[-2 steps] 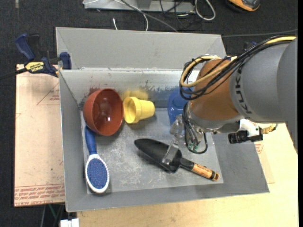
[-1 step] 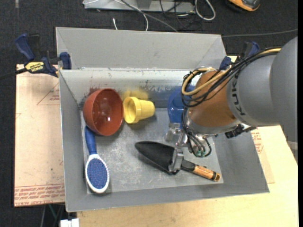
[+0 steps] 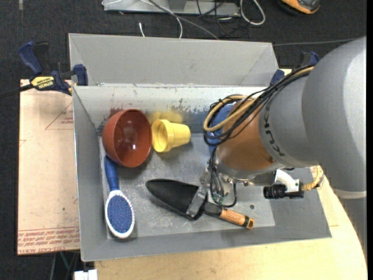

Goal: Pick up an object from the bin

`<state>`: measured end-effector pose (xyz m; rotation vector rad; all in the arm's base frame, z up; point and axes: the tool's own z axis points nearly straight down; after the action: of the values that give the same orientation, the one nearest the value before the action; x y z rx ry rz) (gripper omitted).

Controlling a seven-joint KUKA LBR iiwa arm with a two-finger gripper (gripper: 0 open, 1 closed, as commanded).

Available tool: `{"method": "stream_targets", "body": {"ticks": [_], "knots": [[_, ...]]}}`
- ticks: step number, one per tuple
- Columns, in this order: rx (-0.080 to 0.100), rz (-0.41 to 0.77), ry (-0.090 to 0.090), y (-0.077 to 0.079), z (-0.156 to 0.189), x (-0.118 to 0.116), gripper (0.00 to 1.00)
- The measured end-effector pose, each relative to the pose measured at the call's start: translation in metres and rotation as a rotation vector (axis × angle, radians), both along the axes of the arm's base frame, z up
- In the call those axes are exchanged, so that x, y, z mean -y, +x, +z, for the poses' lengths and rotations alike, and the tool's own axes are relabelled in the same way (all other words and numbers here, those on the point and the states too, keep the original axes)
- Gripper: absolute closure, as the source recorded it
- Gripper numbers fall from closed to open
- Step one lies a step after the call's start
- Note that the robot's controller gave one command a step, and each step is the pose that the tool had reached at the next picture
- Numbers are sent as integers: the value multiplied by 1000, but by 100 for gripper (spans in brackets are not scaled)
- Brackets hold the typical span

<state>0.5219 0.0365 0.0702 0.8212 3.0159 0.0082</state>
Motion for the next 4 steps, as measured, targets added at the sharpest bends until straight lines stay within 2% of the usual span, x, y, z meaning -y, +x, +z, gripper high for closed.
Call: {"method": "stream_targets", "body": {"ticks": [1, 3, 4], "knots": [[-8, 219, 0, 20, 3, 5, 100], [-8, 220, 0, 20, 10, 5, 100], [-20, 220, 1, 17, 46, 6, 100]]}}
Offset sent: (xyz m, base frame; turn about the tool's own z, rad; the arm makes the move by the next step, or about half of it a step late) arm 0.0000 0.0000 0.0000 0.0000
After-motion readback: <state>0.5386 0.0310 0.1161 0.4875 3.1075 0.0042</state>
